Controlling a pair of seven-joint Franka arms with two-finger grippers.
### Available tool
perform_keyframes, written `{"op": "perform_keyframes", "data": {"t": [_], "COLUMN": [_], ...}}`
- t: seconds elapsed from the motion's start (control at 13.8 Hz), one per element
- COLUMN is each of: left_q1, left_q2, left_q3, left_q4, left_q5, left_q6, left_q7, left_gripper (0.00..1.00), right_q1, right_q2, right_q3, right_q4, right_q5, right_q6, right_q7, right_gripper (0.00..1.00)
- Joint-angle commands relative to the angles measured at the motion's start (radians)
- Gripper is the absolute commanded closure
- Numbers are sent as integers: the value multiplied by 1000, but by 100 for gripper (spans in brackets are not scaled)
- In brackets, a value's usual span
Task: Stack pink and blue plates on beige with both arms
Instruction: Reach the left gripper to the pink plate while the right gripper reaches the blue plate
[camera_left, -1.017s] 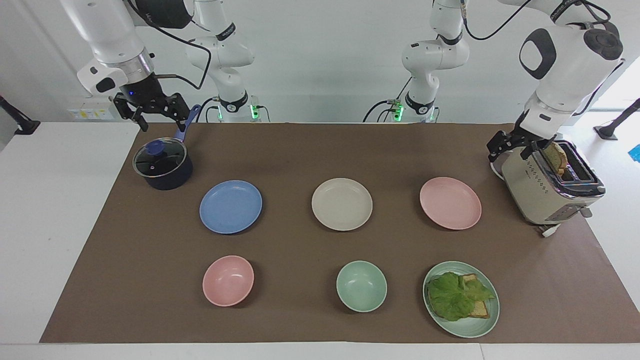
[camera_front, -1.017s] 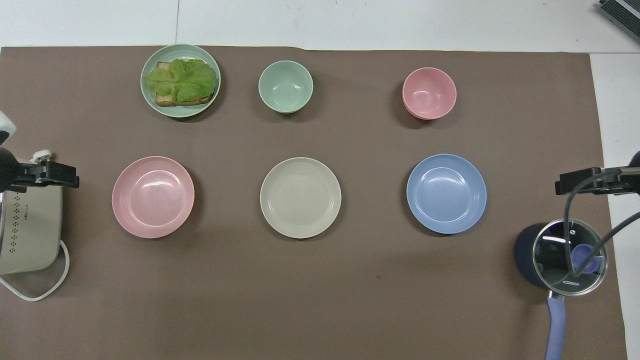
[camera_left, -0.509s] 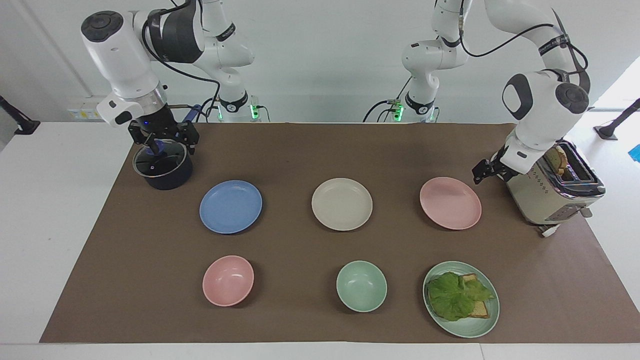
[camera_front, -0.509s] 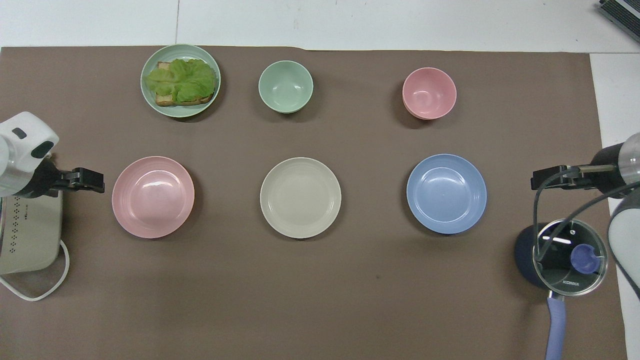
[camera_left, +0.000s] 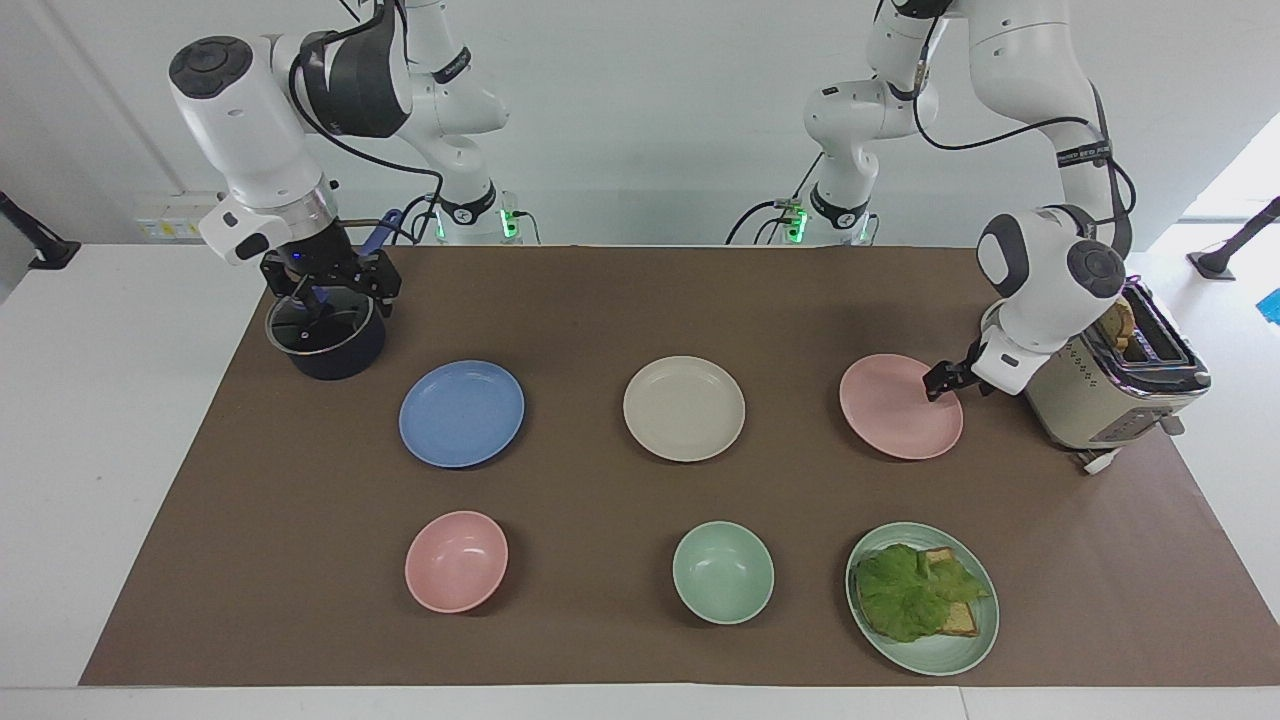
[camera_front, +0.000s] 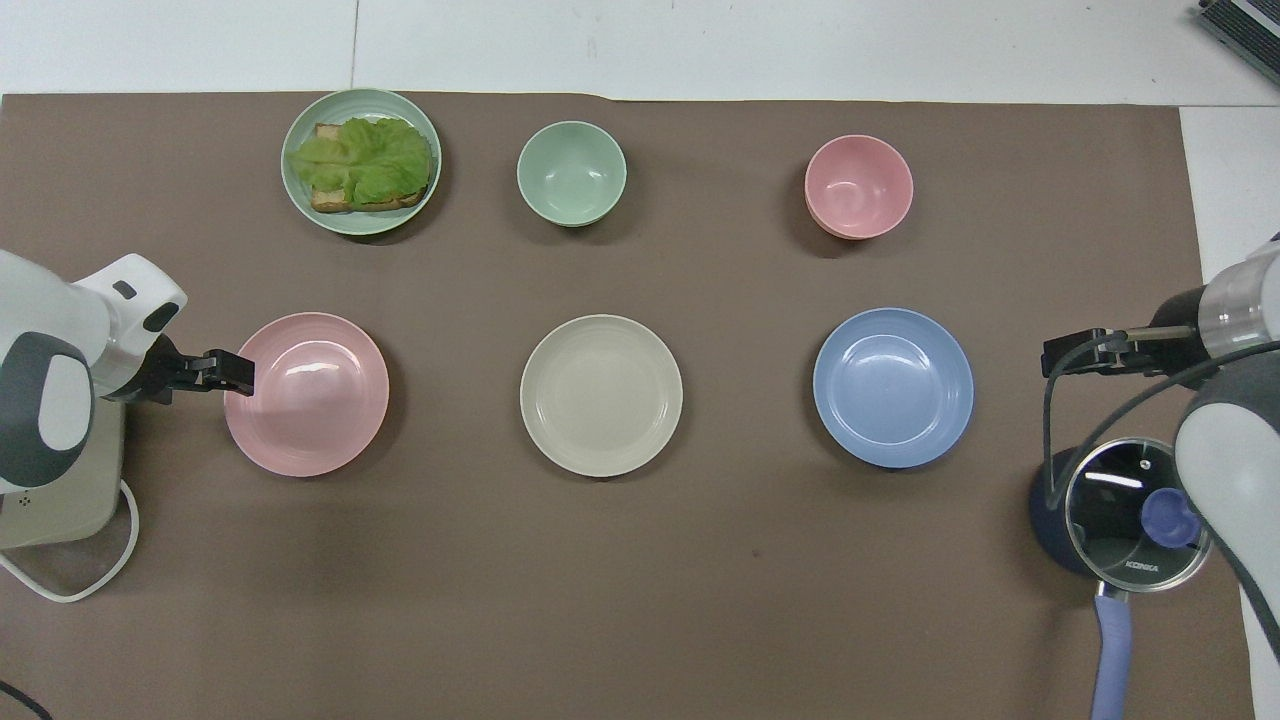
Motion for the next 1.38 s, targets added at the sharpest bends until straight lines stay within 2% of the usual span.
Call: {"op": "perform_keyframes", "data": {"t": [0.0, 0.15, 0.22, 0.36, 0.51, 0.8, 1.02, 1.31], "left_q1": [8, 8, 8, 6, 6, 6, -6, -29], "left_q2": [-8, 3, 4, 9, 12, 35, 40, 25], "left_q3": [-5, -5, -5, -6, -5, -6, -8, -26], "left_q4": [-53, -39, -36, -21, -10, 47, 148, 208], "left_q5": [-11, -11, -11, -11, -11, -11, -17, -110], "left_q6": [39, 24, 24, 20, 20, -19, -163, -254], "left_q7": [-9, -12, -12, -11, -11, -12, -12, -25], "left_gripper": [0, 4, 36, 80, 100, 100, 100, 100], "right_q1": [-2, -2, -2, -2, -2, -2, -3, 20], "right_q2": [23, 43, 49, 72, 98, 147, 190, 227], "right_q3": [1, 1, 1, 1, 1, 1, 1, 1], "right_q4": [-13, -13, -13, -13, -19, -25, -62, -124], "right_q5": [18, 18, 20, 20, 20, 18, 20, 21], "right_q6": [47, 54, 73, 87, 114, 171, 232, 332], "right_q7": [-20, -20, -20, -20, -23, -26, -30, -26], "right_gripper": [0, 0, 0, 0, 0, 0, 0, 0]}}
